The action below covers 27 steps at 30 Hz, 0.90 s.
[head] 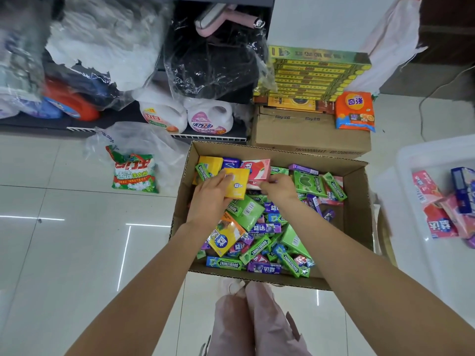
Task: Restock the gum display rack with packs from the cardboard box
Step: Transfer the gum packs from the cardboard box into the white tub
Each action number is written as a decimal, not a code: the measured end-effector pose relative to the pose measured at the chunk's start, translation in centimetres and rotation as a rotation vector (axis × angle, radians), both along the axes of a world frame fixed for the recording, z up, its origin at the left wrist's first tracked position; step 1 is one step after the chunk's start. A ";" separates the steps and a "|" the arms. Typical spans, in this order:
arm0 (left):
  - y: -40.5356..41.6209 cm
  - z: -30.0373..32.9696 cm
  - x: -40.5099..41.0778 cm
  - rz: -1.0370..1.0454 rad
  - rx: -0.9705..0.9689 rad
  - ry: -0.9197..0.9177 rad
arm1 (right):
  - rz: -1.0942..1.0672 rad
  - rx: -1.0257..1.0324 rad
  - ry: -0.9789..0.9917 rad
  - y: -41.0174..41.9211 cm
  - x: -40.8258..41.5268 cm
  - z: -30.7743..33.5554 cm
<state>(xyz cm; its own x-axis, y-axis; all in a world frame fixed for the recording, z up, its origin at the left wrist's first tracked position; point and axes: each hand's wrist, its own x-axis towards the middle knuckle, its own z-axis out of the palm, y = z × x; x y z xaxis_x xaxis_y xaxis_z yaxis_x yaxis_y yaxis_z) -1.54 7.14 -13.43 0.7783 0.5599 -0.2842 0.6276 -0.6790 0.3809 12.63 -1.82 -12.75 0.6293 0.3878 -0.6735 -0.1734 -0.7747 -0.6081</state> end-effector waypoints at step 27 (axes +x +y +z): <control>-23.9 14.1 18.0 -0.147 0.112 -0.594 | -0.445 0.390 -0.298 -27.7 13.9 15.7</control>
<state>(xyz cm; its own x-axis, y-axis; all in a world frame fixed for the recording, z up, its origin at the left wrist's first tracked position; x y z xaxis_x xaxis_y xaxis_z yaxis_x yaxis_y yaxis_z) 16.50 -16.78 0.67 0.8567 0.4361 0.2755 0.2269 -0.7983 0.5580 26.55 -29.49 2.99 0.9236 0.2279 -0.3083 -0.2066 -0.3816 -0.9009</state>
